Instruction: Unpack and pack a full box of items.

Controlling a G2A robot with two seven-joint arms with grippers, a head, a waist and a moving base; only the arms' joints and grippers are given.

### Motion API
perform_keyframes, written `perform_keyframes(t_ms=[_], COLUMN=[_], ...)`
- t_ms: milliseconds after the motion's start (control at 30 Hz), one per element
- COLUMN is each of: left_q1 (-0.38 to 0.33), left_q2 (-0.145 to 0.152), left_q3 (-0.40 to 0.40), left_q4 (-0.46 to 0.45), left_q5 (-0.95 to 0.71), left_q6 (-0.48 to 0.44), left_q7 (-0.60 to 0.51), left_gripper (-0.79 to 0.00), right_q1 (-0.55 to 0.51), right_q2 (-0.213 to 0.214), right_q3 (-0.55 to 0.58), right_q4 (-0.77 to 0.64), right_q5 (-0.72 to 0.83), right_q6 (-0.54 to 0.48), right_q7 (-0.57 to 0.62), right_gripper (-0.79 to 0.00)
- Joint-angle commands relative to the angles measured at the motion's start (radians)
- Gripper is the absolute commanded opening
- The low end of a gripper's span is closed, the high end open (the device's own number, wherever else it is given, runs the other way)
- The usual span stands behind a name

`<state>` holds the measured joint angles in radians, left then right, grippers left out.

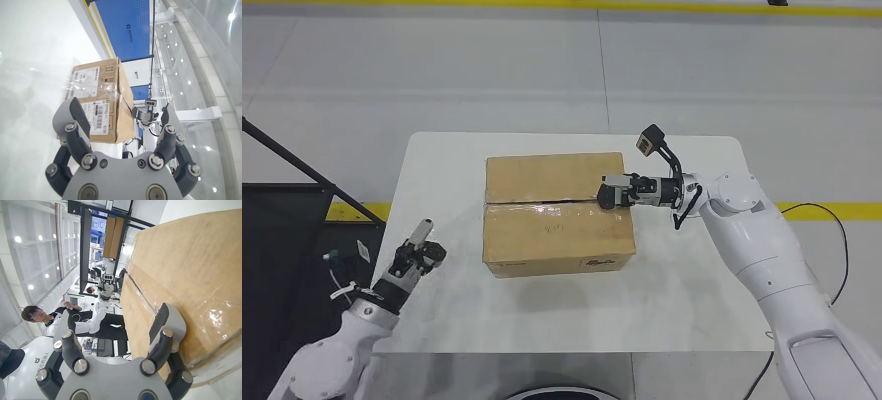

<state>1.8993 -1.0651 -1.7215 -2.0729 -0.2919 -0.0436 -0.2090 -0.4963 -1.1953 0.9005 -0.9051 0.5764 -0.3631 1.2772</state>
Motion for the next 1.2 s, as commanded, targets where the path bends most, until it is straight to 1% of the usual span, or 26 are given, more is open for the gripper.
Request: perform_keyframes(t_ms=[0, 100, 200, 267, 533, 600, 733, 933, 1033, 1167], left_q1=[0.002, -0.022, -0.073, -0.109, -0.255, -0.284, -0.344, -0.425, -0.44, -0.443], left_q2=[-0.005, -0.013, -0.019, -0.023, -0.052, -0.058, -0.07, -0.086, -0.091, -0.094], left_q3=[0.027, 0.068, 0.104, 0.132, 0.23, 0.246, 0.272, 0.301, 0.297, 0.277], left_q4=[0.021, 0.066, 0.117, 0.147, 0.284, 0.309, 0.372, 0.462, 0.473, 0.468], left_q5=[-0.028, -0.082, -0.114, -0.108, -0.221, -0.225, -0.251, -0.274, -0.258, -0.237], left_q6=[0.013, 0.044, 0.075, 0.071, 0.043, 0.025, 0.016, 0.001, -0.03, -0.052], left_q7=[0.019, 0.038, 0.054, 0.07, 0.181, 0.204, 0.249, 0.286, 0.302, 0.324], left_gripper=[0.0, 0.0, 0.0, 0.0, 0.0, 0.0, 0.0, 0.0, 0.0, 0.0], right_q1=[0.0, 0.0, 0.0, 0.0, 0.0, 0.0, 0.0, 0.0, 0.0, 0.0], right_q2=[0.0, 0.0, 0.0, 0.0, 0.0, 0.0, 0.0, 0.0, 0.0, 0.0], right_q3=[0.0, 0.0, 0.0, 0.0, 0.0, 0.0, 0.0, 0.0, 0.0, 0.0], right_q4=[0.0, 0.0, 0.0, 0.0, 0.0, 0.0, 0.0, 0.0, 0.0, 0.0], right_q5=[0.0, 0.0, 0.0, 0.0, 0.0, 0.0, 0.0, 0.0, 0.0, 0.0], right_q6=[0.0, 0.0, 0.0, 0.0, 0.0, 0.0, 0.0, 0.0, 0.0, 0.0], right_q7=[0.0, 0.0, 0.0, 0.0, 0.0, 0.0, 0.0, 0.0, 0.0, 0.0], right_gripper=[0.0, 0.0, 0.0, 0.0, 0.0, 0.0, 0.0, 0.0, 0.0, 0.0])
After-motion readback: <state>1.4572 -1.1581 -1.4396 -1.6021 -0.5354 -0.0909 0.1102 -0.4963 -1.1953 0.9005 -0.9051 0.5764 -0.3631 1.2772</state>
